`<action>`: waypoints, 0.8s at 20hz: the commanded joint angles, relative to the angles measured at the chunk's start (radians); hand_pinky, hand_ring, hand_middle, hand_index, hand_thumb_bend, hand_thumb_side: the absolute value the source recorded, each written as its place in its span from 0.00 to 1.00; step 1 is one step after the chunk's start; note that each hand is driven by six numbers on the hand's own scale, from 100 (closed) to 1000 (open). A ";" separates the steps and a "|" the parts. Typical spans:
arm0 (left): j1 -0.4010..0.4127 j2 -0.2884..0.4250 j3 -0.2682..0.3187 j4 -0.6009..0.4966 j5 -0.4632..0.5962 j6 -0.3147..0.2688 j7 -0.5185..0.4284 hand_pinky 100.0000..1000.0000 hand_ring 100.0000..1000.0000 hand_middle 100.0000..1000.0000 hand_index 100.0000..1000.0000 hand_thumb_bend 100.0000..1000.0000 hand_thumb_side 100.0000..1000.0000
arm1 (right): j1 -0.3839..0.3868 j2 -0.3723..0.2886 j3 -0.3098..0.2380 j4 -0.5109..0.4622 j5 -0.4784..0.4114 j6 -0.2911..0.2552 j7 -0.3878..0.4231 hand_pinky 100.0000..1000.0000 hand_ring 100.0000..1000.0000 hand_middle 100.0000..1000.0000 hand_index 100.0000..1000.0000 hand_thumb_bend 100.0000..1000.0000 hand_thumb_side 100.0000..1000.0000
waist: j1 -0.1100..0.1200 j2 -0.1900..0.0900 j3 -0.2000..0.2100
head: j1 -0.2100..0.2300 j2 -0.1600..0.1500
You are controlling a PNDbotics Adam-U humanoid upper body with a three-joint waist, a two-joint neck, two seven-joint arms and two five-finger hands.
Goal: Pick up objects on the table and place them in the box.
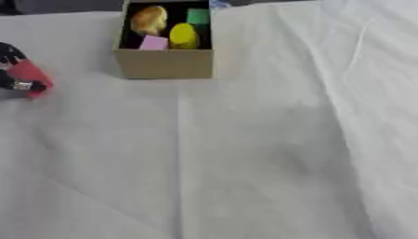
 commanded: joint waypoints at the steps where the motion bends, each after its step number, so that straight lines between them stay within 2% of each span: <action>1: -0.020 0.019 0.012 -0.003 0.001 -0.001 -0.007 0.86 0.79 0.64 0.85 0.57 0.60 | -0.006 -0.016 -0.006 -0.020 -0.006 0.003 0.000 0.70 0.61 0.56 0.71 0.00 0.71 | -0.004 -0.019 0.000 | 0.003 -0.017; 3: -0.020 0.017 0.013 -0.002 0.007 0.002 -0.006 0.84 0.75 0.59 0.82 0.46 0.58 | -0.006 -0.015 -0.006 -0.020 -0.006 0.004 0.001 0.70 0.61 0.56 0.71 0.00 0.71 | -0.004 -0.020 -0.001 | 0.003 -0.016; 5: -0.021 0.013 0.015 -0.003 0.019 0.008 -0.005 0.82 0.69 0.53 0.77 0.33 0.51 | -0.004 -0.013 -0.008 -0.020 -0.006 0.005 -0.001 0.70 0.61 0.56 0.71 0.00 0.71 | -0.005 -0.021 -0.002 | 0.004 -0.015; 6: -0.021 0.012 0.014 -0.003 0.024 0.011 -0.006 0.81 0.67 0.51 0.75 0.31 0.49 | -0.004 -0.012 -0.008 -0.020 -0.006 0.005 -0.002 0.70 0.61 0.56 0.71 0.00 0.71 | -0.005 -0.021 -0.002 | 0.004 -0.015; 8: -0.022 0.011 0.012 -0.004 0.029 0.016 -0.010 0.79 0.62 0.44 0.67 0.20 0.38 | -0.004 -0.012 -0.008 -0.020 -0.007 0.005 -0.003 0.70 0.61 0.56 0.71 0.00 0.71 | -0.004 -0.023 -0.002 | 0.003 -0.014; 12: -0.023 0.011 0.015 -0.022 0.050 0.026 0.002 0.77 0.58 0.39 0.61 0.04 0.25 | -0.001 -0.010 -0.009 -0.020 -0.006 0.006 -0.005 0.70 0.61 0.56 0.71 0.00 0.71 | -0.004 -0.026 -0.003 | 0.002 -0.012; 13: -0.023 0.013 0.016 -0.034 0.057 0.030 0.010 0.77 0.57 0.39 0.61 0.00 0.23 | 0.000 -0.010 -0.009 -0.020 -0.006 0.006 -0.006 0.70 0.61 0.56 0.71 0.00 0.71 | -0.003 -0.027 -0.004 | 0.001 -0.012; 16: -0.036 0.026 0.016 -0.110 0.082 0.040 0.038 0.77 0.57 0.39 0.61 0.00 0.19 | 0.003 -0.011 -0.011 -0.020 -0.004 0.004 -0.008 0.70 0.61 0.56 0.71 0.00 0.70 | -0.003 -0.030 -0.005 | -0.003 -0.009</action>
